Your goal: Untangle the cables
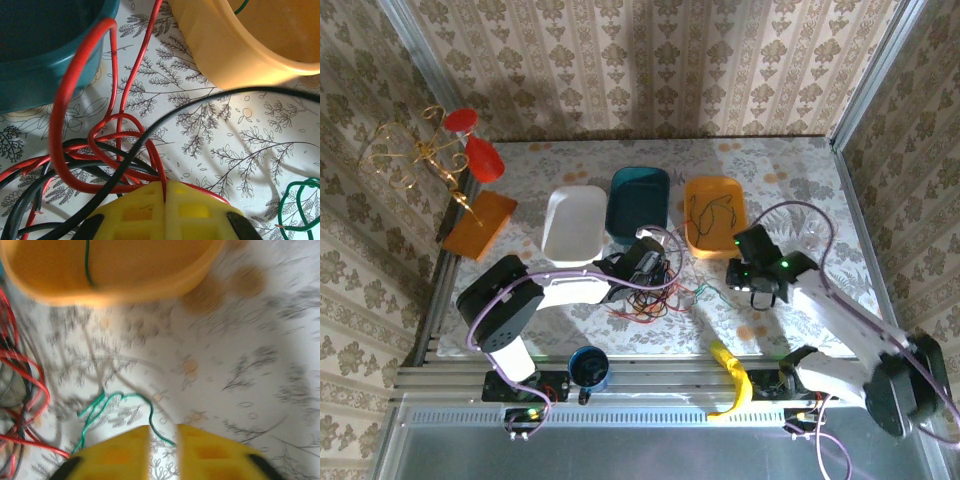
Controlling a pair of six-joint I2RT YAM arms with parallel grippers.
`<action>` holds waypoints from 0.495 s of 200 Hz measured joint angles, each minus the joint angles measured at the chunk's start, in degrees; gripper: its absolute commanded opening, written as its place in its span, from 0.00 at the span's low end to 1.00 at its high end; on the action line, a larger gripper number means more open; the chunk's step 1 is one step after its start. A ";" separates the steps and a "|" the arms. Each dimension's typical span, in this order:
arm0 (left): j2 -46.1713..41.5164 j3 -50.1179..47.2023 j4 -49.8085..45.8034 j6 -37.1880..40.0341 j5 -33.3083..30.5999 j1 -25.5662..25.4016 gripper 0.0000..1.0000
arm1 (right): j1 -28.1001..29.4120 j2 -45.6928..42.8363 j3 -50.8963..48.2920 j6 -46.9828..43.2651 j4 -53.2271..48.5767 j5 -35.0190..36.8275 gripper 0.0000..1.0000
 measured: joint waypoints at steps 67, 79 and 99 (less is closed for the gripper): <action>0.00 0.02 -0.02 0.02 0.00 0.00 0.00 | 5.38 14.16 0.42 -0.74 -0.17 1.14 0.41; 0.00 0.00 -0.02 0.02 0.00 0.00 0.00 | 5.38 15.98 0.66 -0.72 -0.39 2.19 0.41; 0.00 0.02 0.00 0.02 0.00 0.00 0.00 | 5.38 18.32 0.70 -0.68 -0.33 2.51 0.41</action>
